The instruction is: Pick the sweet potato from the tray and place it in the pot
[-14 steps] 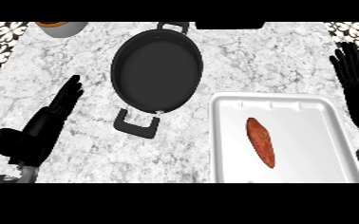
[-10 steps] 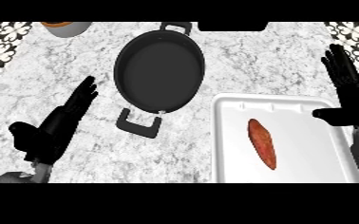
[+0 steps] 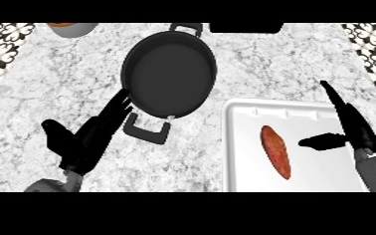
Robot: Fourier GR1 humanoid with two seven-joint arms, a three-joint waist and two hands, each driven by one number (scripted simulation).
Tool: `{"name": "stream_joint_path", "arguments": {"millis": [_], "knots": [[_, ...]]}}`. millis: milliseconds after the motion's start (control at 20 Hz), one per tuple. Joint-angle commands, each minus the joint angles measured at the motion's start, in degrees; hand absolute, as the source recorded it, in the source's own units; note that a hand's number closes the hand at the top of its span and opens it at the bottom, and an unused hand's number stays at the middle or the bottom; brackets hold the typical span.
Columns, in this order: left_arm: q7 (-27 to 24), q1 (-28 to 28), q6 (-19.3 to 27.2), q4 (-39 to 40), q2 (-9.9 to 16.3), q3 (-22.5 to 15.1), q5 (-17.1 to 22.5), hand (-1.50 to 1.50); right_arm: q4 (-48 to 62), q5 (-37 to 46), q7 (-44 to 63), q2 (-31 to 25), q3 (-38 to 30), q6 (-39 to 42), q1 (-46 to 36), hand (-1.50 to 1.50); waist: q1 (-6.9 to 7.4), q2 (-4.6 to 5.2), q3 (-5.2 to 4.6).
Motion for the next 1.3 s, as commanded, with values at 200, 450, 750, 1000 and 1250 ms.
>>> {"name": "stream_joint_path", "arguments": {"millis": [200,450,750,1000,1250], "knots": [[1.95,0.38,-1.86,0.97,-1.00,1.82,1.46,0.00,-18.48,8.10,21.44,-6.36,7.30,8.80,-1.87,-1.50,-1.14,-1.04,-0.01],[2.02,-0.49,-1.54,1.36,-2.89,1.85,0.47,0.00,-34.84,2.93,38.45,-9.84,5.25,18.79,-3.07,-1.50,-1.55,-1.02,0.02],[1.97,1.25,-2.92,0.42,-2.33,2.62,-0.07,0.00,-44.53,-8.29,58.45,-10.98,2.28,28.85,-4.65,-1.50,-1.10,-0.94,0.06],[2.29,1.47,-5.07,1.34,-3.15,3.98,-1.19,0.00,-43.68,-9.40,67.49,-5.18,1.04,29.18,-8.61,-1.50,-0.45,-0.68,0.12],[1.75,1.13,-4.50,2.85,-6.67,3.17,-2.81,0.00,-45.49,-5.75,72.78,1.96,6.32,24.76,-10.08,-1.50,-0.42,-0.64,0.11]]}}
